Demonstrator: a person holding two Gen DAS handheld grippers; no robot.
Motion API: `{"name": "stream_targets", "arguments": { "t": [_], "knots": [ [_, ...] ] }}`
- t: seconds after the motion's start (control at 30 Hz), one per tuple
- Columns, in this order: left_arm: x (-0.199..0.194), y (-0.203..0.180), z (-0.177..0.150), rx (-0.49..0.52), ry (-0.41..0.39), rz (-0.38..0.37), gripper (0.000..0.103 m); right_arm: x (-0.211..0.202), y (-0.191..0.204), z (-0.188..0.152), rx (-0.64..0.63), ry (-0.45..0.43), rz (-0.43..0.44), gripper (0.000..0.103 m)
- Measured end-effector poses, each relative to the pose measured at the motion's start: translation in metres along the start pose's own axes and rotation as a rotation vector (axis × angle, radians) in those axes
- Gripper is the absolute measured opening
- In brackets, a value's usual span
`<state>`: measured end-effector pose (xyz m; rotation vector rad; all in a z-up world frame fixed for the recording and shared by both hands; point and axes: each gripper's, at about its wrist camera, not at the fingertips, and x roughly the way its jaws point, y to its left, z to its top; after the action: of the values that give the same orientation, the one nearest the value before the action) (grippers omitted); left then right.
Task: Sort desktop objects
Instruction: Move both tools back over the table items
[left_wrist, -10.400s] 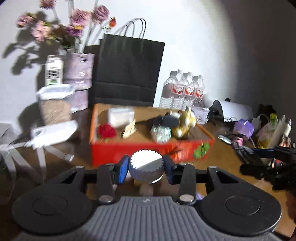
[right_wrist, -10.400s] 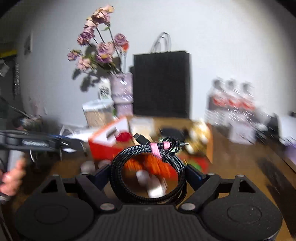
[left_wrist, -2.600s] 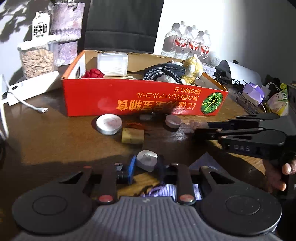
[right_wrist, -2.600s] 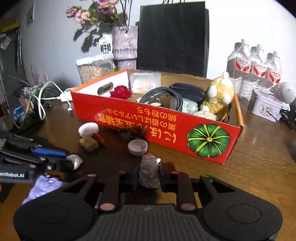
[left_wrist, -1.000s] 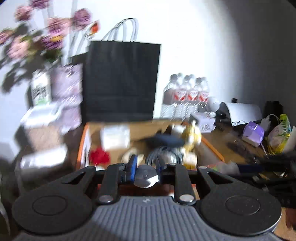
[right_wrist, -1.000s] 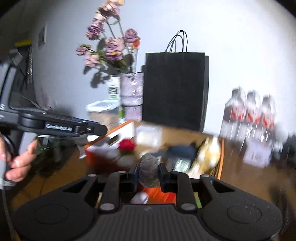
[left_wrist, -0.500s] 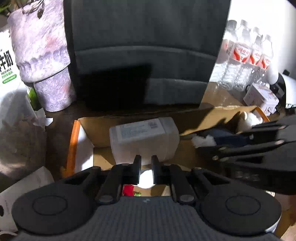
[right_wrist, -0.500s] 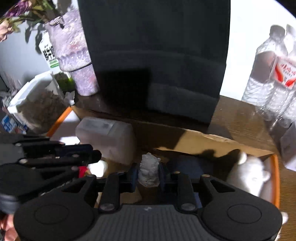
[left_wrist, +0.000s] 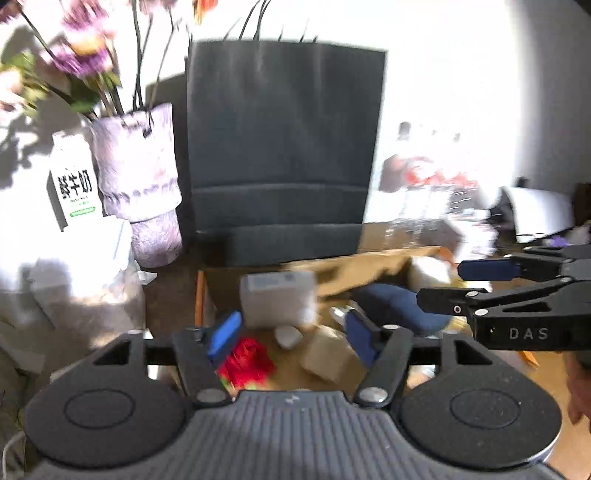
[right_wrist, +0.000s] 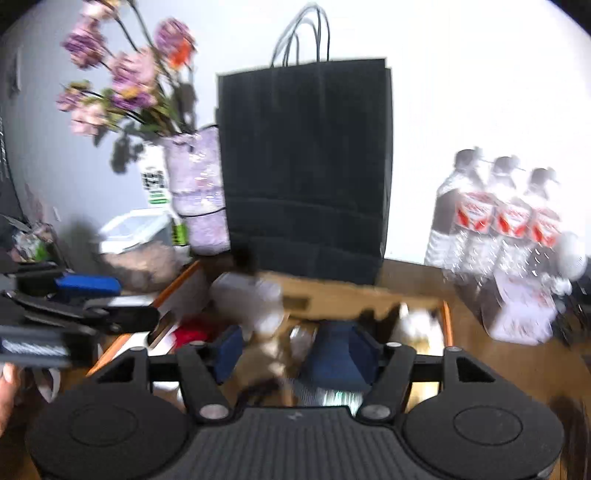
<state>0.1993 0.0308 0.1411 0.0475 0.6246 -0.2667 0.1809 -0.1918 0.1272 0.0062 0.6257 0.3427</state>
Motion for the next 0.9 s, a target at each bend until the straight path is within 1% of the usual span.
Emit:
{"name": "stream_targets", "arguments": {
  "t": [0.03,0.1,0.2,0.23,0.3,0.37,0.43,0.53,0.63,0.73,0.9],
  "knots": [
    [-0.017,-0.004,-0.010,-0.003,-0.023,-0.007,0.085,-0.011,0.000,-0.012,0.005,-0.005,0.012,0.068],
    [-0.045,-0.015,-0.033,-0.004,-0.041,-0.022,0.085,-0.032,0.002,-0.043,0.002,-0.007,0.036,0.069],
    [-0.075,-0.033,-0.070,-0.005,-0.048,-0.030,0.085,-0.057,0.007,-0.091,-0.018,-0.013,0.030,0.071],
    [-0.082,-0.039,-0.083,-0.004,-0.049,-0.022,0.085,-0.063,0.009,-0.105,-0.019,-0.016,0.022,0.071],
    [-0.093,-0.052,-0.109,0.000,-0.055,-0.002,0.085,-0.071,0.015,-0.134,-0.029,0.005,0.018,0.078],
    [-0.097,-0.064,-0.138,0.006,-0.049,0.001,0.085,-0.076,0.022,-0.159,-0.045,0.029,0.013,0.078],
    [-0.098,-0.076,-0.166,0.011,-0.021,0.010,0.085,-0.083,0.028,-0.179,-0.058,0.036,0.014,0.078],
    [-0.102,-0.089,-0.201,0.013,0.021,-0.011,0.085,-0.091,0.034,-0.197,-0.043,0.016,0.035,0.078],
    [-0.107,-0.090,-0.219,0.003,0.018,-0.008,0.085,-0.093,0.036,-0.207,-0.041,0.012,0.038,0.078],
    [-0.105,-0.086,-0.225,0.018,0.019,0.034,0.085,-0.090,0.036,-0.211,-0.033,0.027,0.017,0.078],
    [-0.097,-0.079,-0.225,-0.022,0.034,0.012,0.085,-0.090,0.033,-0.215,0.010,0.022,0.018,0.078]
  ]
}}
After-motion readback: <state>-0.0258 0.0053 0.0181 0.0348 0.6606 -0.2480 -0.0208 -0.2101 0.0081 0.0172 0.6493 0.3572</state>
